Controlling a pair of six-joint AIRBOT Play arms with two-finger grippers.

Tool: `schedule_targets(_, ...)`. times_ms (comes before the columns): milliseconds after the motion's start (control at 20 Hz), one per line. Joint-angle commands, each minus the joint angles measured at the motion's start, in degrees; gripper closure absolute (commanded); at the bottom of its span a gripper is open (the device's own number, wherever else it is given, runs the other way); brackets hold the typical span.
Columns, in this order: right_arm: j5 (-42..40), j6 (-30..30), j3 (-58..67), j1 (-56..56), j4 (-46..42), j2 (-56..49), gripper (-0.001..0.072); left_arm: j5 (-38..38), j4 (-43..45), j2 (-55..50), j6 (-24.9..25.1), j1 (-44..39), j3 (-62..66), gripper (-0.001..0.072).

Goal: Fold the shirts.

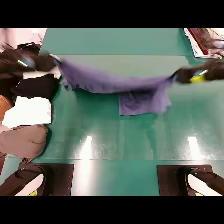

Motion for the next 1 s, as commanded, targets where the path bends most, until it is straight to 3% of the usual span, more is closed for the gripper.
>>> schedule_targets(0,-2.6,0.39,14.91,-2.6,-0.13,8.68,0.0702,-0.57,0.92,5.11,-0.11,0.02,22.08,0.0684)
schedule_targets(250,-1.68,0.83,26.77,-5.22,-4.96,13.55,0.0702,2.45,0.87,5.16,-0.13,0.02,40.17,0.0684)
schedule_targets(550,8.09,5.01,39.95,-8.66,-5.35,4.52,0.0702,3.37,2.86,3.5,-0.39,0.02,34.95,0.0685)
schedule_targets(750,9.33,9.84,33.83,-2.82,-6.54,-4.02,0.0702,0.59,10.27,-5.33,-4.04,0.04,28.81,0.0684)
schedule_targets(950,6.38,11.78,25.62,4.37,-14.12,-15.72,0.0702,-4.44,14.75,-21.86,-5.73,0.04,26.69,0.0684)
